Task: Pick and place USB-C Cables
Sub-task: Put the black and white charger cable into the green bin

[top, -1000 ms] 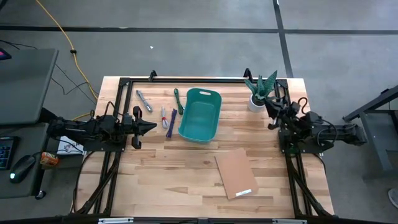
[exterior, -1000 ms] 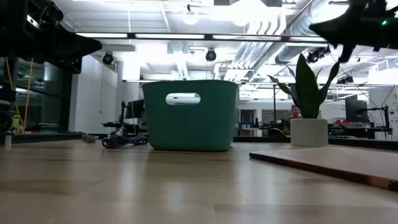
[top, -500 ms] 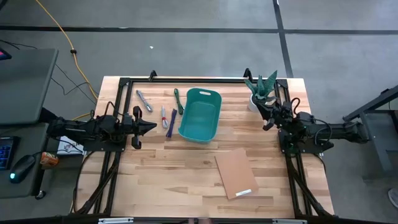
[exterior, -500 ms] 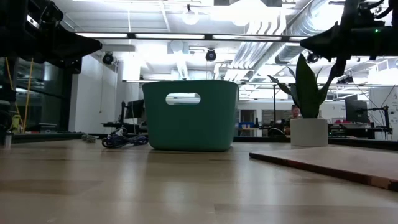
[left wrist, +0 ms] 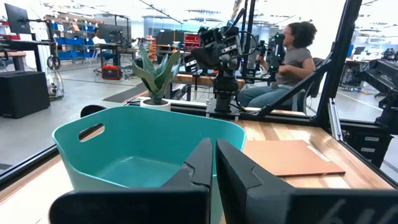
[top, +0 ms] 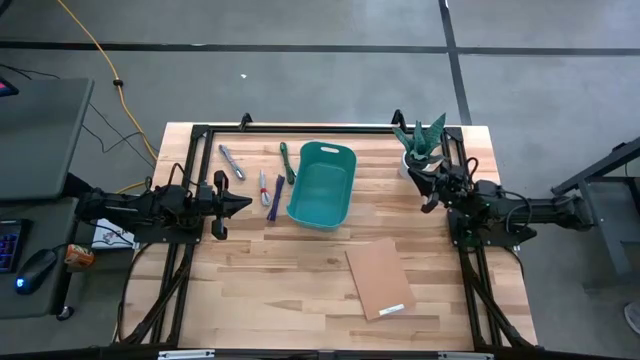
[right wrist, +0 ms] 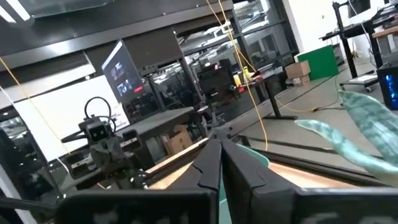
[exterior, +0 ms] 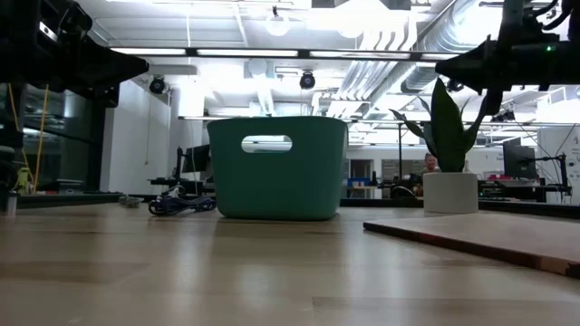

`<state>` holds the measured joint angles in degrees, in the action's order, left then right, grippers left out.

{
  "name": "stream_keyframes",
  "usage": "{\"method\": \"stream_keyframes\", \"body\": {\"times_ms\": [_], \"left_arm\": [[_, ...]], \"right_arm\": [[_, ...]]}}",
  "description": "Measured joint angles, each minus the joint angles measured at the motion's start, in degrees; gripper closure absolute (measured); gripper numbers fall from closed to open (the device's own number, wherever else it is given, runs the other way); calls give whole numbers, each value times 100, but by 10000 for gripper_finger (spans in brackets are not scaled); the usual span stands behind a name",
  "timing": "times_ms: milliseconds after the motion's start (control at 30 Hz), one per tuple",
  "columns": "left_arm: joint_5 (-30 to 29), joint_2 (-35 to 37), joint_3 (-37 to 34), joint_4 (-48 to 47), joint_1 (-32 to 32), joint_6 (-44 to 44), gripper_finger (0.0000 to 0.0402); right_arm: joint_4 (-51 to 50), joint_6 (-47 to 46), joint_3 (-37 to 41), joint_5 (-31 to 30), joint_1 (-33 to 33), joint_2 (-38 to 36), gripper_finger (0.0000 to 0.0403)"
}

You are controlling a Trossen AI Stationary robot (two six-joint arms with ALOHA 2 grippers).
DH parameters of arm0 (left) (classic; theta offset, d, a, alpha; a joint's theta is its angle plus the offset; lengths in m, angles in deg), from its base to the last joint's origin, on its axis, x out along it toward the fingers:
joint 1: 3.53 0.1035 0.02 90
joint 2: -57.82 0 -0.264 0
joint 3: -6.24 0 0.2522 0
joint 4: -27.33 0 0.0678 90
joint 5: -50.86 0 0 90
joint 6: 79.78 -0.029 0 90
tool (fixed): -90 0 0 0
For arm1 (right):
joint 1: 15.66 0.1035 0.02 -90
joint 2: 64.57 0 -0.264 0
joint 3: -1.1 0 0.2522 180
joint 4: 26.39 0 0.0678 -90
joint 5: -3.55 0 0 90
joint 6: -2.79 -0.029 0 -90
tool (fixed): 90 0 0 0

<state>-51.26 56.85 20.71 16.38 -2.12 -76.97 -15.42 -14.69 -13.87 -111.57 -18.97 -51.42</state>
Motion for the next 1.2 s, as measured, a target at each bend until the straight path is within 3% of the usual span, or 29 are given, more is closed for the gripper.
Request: {"method": "stream_keyframes", "body": {"times_ms": [300, 433, 833, 1200], "left_arm": [[0, 0, 0, 2, 0, 0, 401], [-1, 0, 0, 0, 2, 0, 401], [0, 2, 0, 0, 1, 0, 401], [0, 2, -2, 0, 0, 0, 401]], "right_arm": [[-339, -513, -2, 718, 2, 272, 253], [-497, -503, -2, 894, 2, 304, 217], [-336, -359, -7, 367, 2, 304, 210], [-396, -296, -7, 429, 2, 304, 210]]}}
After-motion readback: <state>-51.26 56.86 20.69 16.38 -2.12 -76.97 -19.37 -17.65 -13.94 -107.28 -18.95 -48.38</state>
